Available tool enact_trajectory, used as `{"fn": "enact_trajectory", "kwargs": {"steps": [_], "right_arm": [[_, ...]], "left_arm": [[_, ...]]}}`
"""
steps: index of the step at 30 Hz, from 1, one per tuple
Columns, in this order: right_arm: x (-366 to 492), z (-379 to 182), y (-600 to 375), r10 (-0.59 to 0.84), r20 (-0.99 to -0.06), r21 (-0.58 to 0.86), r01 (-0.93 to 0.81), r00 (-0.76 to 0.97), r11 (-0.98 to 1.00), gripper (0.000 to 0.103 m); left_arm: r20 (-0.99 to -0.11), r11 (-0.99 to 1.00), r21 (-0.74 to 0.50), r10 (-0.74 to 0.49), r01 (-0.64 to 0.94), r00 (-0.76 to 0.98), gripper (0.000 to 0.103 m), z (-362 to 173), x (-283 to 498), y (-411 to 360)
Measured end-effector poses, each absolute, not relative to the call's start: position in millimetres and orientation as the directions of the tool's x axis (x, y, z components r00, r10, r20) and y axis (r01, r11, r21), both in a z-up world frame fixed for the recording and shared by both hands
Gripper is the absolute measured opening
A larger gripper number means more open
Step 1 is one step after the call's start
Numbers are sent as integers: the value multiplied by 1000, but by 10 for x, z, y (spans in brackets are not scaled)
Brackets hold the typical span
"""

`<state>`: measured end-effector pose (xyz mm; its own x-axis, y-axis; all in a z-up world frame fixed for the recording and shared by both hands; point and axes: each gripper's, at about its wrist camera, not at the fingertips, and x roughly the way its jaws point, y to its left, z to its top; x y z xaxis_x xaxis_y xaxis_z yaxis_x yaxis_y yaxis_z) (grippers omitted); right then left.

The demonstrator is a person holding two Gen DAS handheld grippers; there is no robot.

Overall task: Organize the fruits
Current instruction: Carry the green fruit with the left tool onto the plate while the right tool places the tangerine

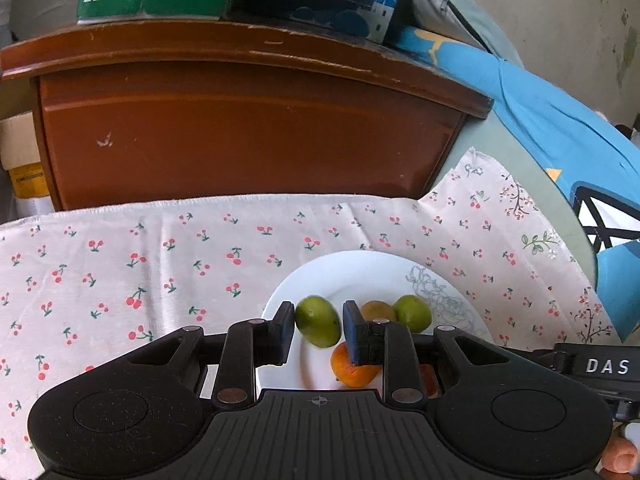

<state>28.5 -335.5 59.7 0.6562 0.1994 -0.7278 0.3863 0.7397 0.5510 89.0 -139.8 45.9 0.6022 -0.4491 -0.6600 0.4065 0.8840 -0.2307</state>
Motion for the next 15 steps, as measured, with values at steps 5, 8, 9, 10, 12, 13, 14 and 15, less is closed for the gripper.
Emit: {"fn": "enact_trajectory", "kwargs": {"steps": [5,8,9,10,12,13,14,15], "right_arm": [[289,643,-3351,197,-714,553,370,671,746,27],[284,692,-3356,201,-703,560,357,682,747,27],[280,707,-3357,202,-699,563,354,686,747,27],[282,723,-3358,204,-696,565,350,688,747,27],[279,749,-3351,209,-691,568,342,691,749,27],[271,761,-3343,211,-690,568,337,693,751,27],[267,774,-3329,213,-688,566,331,693,755,28],[261,787,-3314,216,-687,565,322,694,760,28]], "left_arm": [[-637,880,-257,-466,400,615,43,596,840,-1385],[-625,879,-257,-467,401,625,46,721,792,-1348],[-624,883,-256,-461,393,630,50,763,775,-1326],[-624,889,-254,-452,382,637,52,805,758,-1300],[-622,895,-251,-440,368,647,55,878,726,-1244],[-622,898,-250,-435,361,651,59,915,705,-1201],[-624,901,-249,-429,355,653,60,940,689,-1169],[-627,906,-245,-419,345,656,61,967,666,-1125]]}}
